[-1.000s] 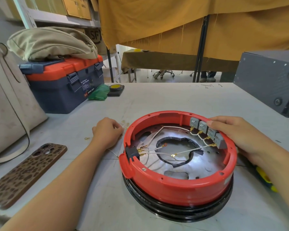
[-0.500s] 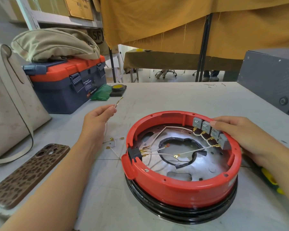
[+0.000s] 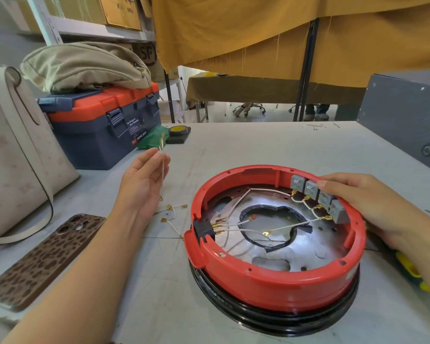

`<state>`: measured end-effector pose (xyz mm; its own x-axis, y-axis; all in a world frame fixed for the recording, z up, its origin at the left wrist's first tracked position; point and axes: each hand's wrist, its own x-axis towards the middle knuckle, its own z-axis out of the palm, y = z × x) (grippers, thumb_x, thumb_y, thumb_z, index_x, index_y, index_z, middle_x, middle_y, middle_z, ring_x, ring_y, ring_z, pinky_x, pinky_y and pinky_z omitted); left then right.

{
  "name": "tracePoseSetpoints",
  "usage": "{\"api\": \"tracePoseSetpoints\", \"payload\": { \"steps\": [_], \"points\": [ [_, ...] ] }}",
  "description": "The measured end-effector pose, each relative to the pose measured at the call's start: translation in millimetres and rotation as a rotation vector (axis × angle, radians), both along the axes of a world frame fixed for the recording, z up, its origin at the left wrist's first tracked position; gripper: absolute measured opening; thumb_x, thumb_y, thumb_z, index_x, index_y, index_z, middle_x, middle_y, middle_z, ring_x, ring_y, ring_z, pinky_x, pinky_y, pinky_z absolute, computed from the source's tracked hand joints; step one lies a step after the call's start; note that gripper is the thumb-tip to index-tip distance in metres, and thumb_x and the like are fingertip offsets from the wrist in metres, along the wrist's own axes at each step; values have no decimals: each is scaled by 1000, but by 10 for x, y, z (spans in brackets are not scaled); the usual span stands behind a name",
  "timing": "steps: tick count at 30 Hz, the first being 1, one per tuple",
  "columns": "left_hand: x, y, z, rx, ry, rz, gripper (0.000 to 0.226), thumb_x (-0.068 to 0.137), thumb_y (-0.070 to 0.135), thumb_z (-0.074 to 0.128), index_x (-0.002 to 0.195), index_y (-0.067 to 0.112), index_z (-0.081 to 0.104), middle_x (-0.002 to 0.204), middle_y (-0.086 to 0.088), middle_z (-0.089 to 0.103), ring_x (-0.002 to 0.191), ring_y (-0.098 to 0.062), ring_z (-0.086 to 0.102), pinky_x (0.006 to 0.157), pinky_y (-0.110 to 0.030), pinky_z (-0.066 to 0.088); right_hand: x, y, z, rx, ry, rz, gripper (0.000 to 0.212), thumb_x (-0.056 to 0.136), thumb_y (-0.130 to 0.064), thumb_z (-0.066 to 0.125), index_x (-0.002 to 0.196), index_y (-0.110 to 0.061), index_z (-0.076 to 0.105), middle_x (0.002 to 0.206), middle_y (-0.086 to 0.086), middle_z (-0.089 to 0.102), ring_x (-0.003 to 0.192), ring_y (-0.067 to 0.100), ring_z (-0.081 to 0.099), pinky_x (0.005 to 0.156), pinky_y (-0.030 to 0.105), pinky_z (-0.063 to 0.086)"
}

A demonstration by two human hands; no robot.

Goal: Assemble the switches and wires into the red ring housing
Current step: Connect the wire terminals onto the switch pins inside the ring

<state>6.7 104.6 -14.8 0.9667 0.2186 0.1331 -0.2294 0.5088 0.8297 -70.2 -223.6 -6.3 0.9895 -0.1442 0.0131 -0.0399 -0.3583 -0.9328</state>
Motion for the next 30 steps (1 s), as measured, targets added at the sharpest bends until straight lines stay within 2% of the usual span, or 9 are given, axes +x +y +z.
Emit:
{"api": "tracePoseSetpoints", "payload": {
  "steps": [3,8,12,15,17,22,25,30],
  "points": [
    [-17,-5,18,-81,-19,-37,14,88,3,57,98,12,60,73,0,71,75,-11,69,85,-27,55,0,-1,0,5,4,-1,15,89,-25,60,87,-22,74,79,-4,75,69,12,70,69,29,50],
    [-46,-87,40,51,-14,-72,31,87,-4,57,115,6,52,69,-2,70,70,-14,69,77,-27,57,-3,2,0,12,3,4,15,90,-23,59,89,-21,74,80,-1,75,69,14,71,68,29,50],
    [-51,-120,32,158,-2,-101,53,84,-5,61,130,17,48,73,-5,64,72,-17,68,69,-28,57,-1,3,2,5,-3,3,15,90,-23,59,91,-21,74,81,1,75,74,19,70,73,32,52],
    [-53,-115,23,257,-4,-148,63,82,-4,62,133,28,45,72,-4,64,73,-16,69,67,-29,57,-1,18,4,10,-7,8,15,91,-21,59,91,-20,73,80,2,75,72,20,71,72,32,52],
    [-68,-117,24,306,-11,-172,62,81,-4,63,131,30,47,71,-2,65,74,-17,69,66,-30,57,-1,23,4,18,-10,6,15,91,-19,59,90,-18,73,80,4,75,72,20,70,72,32,53],
    [-121,-148,62,325,0,-143,40,82,-6,62,115,15,61,71,-4,65,71,-18,68,67,-28,57,0,31,11,-8,-26,0,14,90,-19,59,89,-18,73,76,2,75,69,18,70,73,34,54],
    [-151,-158,145,345,2,-100,38,83,-8,61,114,14,61,70,-6,65,69,-18,68,66,-26,57,5,37,-3,-20,-36,-15,14,90,-20,59,90,-19,73,77,2,74,74,21,70,78,39,54],
    [-234,-207,352,527,26,-77,39,85,-3,59,117,20,60,68,-1,68,64,-11,67,63,-20,54,19,56,-27,-64,-50,-48,13,89,-23,60,90,-21,73,84,2,73,82,23,69,85,43,54]
  ]
}}
